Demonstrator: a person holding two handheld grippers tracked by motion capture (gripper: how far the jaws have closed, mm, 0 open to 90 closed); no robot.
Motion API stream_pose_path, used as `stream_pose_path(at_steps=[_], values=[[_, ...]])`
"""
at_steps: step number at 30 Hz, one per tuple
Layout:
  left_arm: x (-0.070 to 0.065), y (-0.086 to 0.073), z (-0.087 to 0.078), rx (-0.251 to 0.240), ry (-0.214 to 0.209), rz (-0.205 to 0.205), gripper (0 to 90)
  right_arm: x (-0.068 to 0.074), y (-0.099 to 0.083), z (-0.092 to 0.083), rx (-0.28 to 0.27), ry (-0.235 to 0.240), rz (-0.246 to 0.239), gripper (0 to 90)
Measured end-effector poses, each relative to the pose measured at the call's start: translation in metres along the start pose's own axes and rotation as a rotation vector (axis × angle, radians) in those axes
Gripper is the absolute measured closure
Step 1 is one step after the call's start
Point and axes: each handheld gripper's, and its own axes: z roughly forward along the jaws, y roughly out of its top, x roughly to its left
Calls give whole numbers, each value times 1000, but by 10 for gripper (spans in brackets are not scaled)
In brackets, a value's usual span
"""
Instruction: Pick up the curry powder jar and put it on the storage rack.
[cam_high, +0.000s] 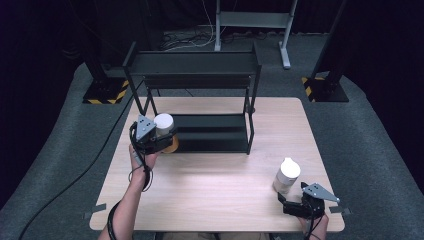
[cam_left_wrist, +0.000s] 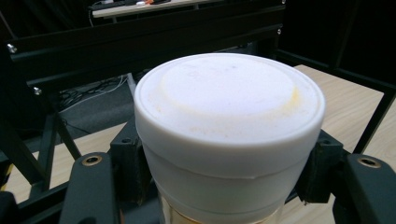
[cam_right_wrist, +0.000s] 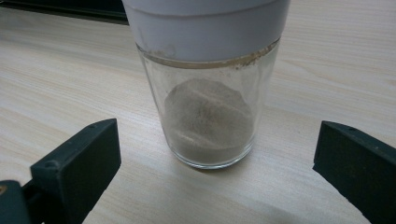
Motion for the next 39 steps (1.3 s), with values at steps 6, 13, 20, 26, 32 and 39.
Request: stream_pose_path(at_steps=[6, 13, 20, 26, 32, 39], values=[[3, 5, 1, -5, 0, 3, 338, 0, 0, 0, 0, 0, -1, 0], [5, 13, 3, -7, -4, 10, 338, 0, 0, 0, 2, 1, -1, 0], [8, 19, 4, -10, -8, 10, 339, 0, 0, 0, 2, 2, 0, 0], [13, 22, 6, -13, -12, -3, 339, 0, 0, 0, 1, 0, 1, 0], [15, 27, 6, -12, -16, -2, 338, 0, 0, 0, 3, 1, 0, 0], [16, 36, 7, -14, -21, 6, 339, 0, 0, 0, 2, 2, 1, 0]])
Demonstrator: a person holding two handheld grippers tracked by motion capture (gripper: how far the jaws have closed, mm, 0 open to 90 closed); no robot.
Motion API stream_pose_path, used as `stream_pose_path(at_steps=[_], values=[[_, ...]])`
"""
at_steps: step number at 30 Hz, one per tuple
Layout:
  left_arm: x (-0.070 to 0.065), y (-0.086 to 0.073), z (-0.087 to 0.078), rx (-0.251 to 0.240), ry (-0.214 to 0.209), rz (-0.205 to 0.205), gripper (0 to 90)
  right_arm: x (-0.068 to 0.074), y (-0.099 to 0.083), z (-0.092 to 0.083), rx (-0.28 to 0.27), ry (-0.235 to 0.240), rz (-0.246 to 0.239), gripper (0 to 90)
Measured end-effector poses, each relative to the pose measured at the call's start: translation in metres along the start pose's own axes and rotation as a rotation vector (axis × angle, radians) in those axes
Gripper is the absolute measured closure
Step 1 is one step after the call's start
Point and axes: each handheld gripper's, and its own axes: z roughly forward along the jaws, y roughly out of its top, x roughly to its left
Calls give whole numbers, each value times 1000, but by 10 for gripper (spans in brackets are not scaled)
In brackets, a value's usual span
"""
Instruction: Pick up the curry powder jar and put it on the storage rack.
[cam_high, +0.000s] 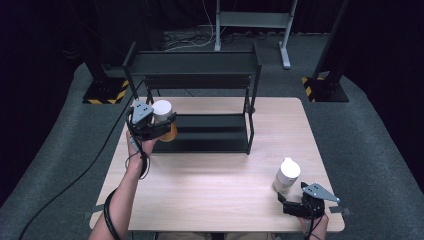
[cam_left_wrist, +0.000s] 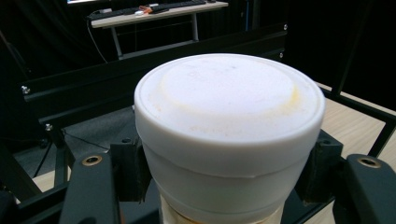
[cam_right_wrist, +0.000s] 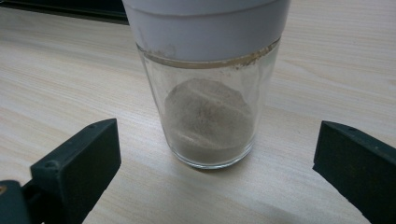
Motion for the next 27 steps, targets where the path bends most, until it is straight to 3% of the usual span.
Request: stream_pose_path(at_steps=[27], values=[[15, 33, -12, -46, 8, 6, 338, 1, -1, 0, -3, -3, -1, 0]])
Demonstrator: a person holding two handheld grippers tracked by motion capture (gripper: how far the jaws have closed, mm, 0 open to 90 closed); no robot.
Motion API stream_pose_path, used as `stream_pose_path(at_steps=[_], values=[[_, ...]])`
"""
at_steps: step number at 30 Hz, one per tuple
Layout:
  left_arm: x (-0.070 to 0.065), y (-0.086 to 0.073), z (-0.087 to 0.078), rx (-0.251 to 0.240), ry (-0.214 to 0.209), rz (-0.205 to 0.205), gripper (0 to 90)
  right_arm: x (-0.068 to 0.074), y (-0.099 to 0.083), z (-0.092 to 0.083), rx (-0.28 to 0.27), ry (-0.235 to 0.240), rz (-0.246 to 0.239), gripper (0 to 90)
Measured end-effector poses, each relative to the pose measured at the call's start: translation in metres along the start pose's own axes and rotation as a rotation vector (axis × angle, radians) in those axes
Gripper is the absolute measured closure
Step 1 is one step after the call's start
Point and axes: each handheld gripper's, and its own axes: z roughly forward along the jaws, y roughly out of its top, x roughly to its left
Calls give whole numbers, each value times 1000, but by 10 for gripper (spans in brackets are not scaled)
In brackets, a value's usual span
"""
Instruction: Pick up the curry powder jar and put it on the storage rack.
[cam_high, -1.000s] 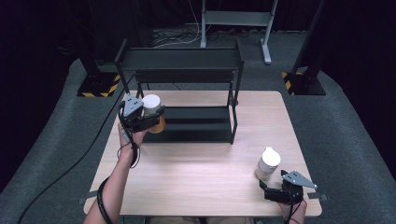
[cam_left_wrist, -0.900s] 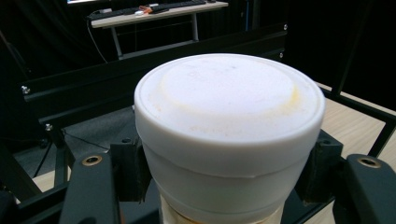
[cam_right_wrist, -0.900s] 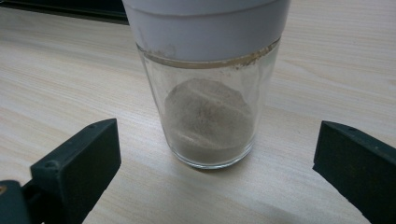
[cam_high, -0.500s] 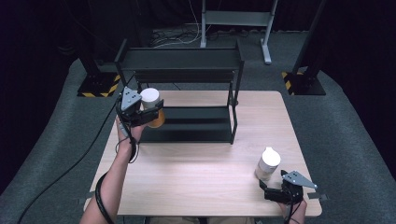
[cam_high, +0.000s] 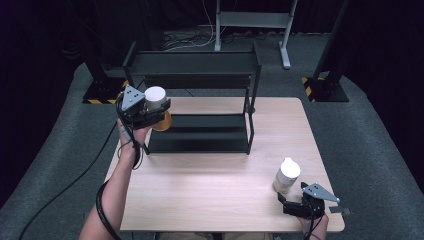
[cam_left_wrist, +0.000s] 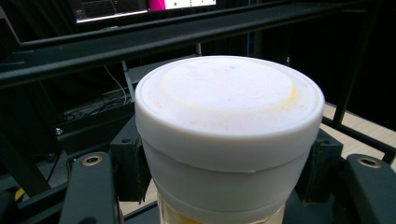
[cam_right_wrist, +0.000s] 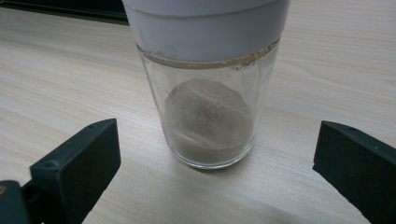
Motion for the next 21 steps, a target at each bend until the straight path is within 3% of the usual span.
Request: stream_pose_path(at_steps=[21], values=[[3, 29, -7, -23, 6, 28, 338, 1, 0, 0, 0, -3, -2, 0]])
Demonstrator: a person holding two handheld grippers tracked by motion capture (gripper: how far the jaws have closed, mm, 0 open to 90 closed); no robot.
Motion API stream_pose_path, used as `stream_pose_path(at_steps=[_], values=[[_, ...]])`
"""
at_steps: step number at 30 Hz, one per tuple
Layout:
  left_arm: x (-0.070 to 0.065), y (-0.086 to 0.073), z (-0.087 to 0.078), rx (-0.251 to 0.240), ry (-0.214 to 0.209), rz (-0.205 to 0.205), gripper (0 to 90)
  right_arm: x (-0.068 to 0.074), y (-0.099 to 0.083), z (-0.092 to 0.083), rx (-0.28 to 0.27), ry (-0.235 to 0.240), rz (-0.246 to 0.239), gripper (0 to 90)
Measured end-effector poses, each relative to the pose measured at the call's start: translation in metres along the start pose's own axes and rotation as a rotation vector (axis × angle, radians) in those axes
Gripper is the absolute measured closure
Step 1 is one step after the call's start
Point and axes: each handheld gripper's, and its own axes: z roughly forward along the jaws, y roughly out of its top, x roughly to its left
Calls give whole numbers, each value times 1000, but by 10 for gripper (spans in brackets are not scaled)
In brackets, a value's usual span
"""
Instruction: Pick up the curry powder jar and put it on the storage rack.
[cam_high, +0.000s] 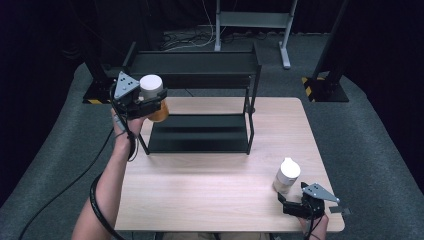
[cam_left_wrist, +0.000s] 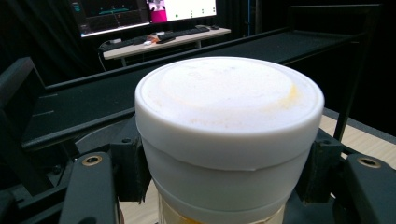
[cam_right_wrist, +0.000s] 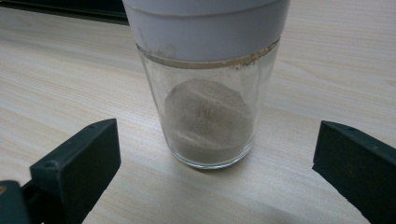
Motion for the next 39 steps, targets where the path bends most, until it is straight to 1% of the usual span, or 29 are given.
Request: stream_pose_path(at_steps=[19, 22, 26, 34, 39], values=[[5, 16, -2, -18, 5, -4, 338, 0, 0, 0, 2, 1, -1, 0], [6, 19, -2, -23, 2, -10, 338, 1, 0, 0, -1, -3, 0, 0], [6, 23, -2, -24, 3, -3, 338, 0, 0, 0, 2, -1, -1, 0], [8, 31, -3, -37, -1, -7, 338, 0, 0, 0, 1, -2, 1, 0], [8, 35, -2, -37, -2, -2, 338, 0, 1, 0, 3, -1, -1, 0]])
